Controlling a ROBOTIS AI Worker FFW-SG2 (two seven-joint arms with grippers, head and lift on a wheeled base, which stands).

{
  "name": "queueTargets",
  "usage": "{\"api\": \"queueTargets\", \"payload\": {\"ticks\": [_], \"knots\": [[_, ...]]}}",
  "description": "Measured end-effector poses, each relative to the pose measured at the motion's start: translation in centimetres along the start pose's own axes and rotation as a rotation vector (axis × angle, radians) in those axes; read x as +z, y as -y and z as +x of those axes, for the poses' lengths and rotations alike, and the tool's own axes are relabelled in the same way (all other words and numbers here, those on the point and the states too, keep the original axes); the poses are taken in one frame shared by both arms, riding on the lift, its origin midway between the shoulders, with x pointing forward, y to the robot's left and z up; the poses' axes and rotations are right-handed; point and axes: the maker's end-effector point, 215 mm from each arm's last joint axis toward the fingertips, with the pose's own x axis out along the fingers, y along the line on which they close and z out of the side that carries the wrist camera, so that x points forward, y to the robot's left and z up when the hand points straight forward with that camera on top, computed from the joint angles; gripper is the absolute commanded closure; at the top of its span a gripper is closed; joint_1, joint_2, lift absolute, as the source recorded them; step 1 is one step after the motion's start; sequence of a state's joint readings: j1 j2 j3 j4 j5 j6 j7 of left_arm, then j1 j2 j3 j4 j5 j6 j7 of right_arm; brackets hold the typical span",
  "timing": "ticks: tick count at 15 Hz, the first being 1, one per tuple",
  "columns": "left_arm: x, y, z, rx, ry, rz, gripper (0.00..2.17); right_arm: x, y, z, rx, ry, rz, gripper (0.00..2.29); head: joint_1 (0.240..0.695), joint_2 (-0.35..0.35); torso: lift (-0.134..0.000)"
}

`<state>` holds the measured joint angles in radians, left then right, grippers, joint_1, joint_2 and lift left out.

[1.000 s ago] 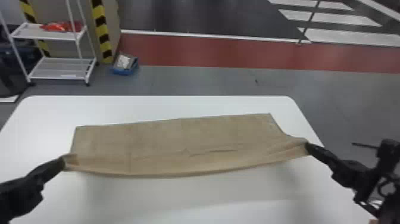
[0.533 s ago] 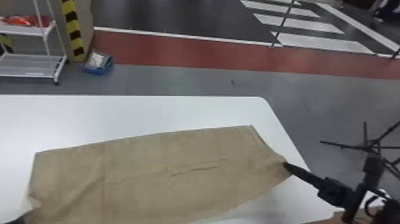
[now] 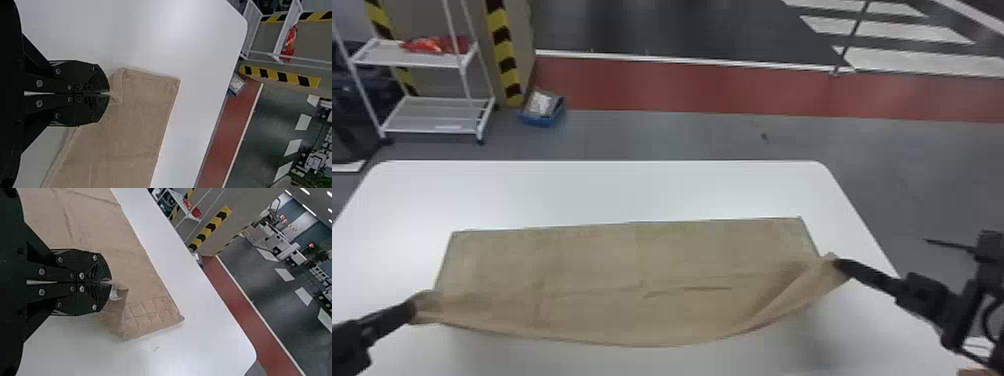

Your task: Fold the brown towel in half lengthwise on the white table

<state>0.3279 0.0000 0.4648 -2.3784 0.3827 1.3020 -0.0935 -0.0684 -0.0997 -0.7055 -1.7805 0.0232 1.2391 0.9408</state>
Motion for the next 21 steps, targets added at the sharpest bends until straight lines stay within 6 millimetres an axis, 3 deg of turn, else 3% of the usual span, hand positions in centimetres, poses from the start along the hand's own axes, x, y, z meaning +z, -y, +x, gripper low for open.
{"api": "queueTargets", "payload": {"ticks": [2,6,8,9,11,12,13,14,15,18,21], "knots": [[1.2,-1.1,1.2,0.038,0.014,-0.01,1.88,1.7,1.2,1.9,-0.037,-0.027,0.069,1.33,0.695,-0.096,-0.057],[3.3,-2.1,4.0,0.079,0.023,-0.024,1.88,1.8,1.5,5.5,-0.068,-0.141,0.157,1.33,0.695,-0.065,-0.057],[4.2,-1.7,6.8,0.098,0.014,-0.008,1.85,2.2,2.2,8.0,-0.097,-0.158,0.102,1.33,0.695,-0.057,-0.057],[4.7,-1.5,8.1,0.106,0.022,-0.002,1.67,2.5,2.5,8.9,-0.109,-0.154,0.072,1.33,0.695,-0.058,-0.057],[6.4,-0.7,10.7,0.109,0.077,0.012,1.6,2.7,2.8,10.7,-0.119,-0.143,0.028,1.26,0.695,-0.056,-0.057],[7.0,-0.1,11.7,0.105,0.098,0.019,1.09,2.9,2.9,11.4,-0.123,-0.134,0.008,0.89,0.695,-0.057,-0.057],[7.7,0.7,12.7,0.103,0.116,0.033,0.24,3.5,3.1,12.3,-0.13,-0.112,-0.023,0.42,0.695,-0.061,-0.057],[8.4,1.5,13.6,0.102,0.132,0.053,0.0,4.1,3.2,13.2,-0.136,-0.087,-0.056,0.11,0.695,-0.066,-0.057],[8.9,2.0,14.1,0.104,0.145,0.071,0.0,4.5,3.0,13.7,-0.135,-0.072,-0.079,0.0,0.695,-0.069,-0.057],[9.9,2.0,15.1,0.127,0.176,0.116,0.02,5.8,2.4,14.6,-0.114,-0.02,-0.118,0.05,0.695,-0.064,-0.057],[9.9,-0.3,15.6,0.173,0.169,0.15,0.02,7.1,2.9,14.2,-0.109,0.028,-0.135,0.07,0.695,-0.058,-0.057]]}}
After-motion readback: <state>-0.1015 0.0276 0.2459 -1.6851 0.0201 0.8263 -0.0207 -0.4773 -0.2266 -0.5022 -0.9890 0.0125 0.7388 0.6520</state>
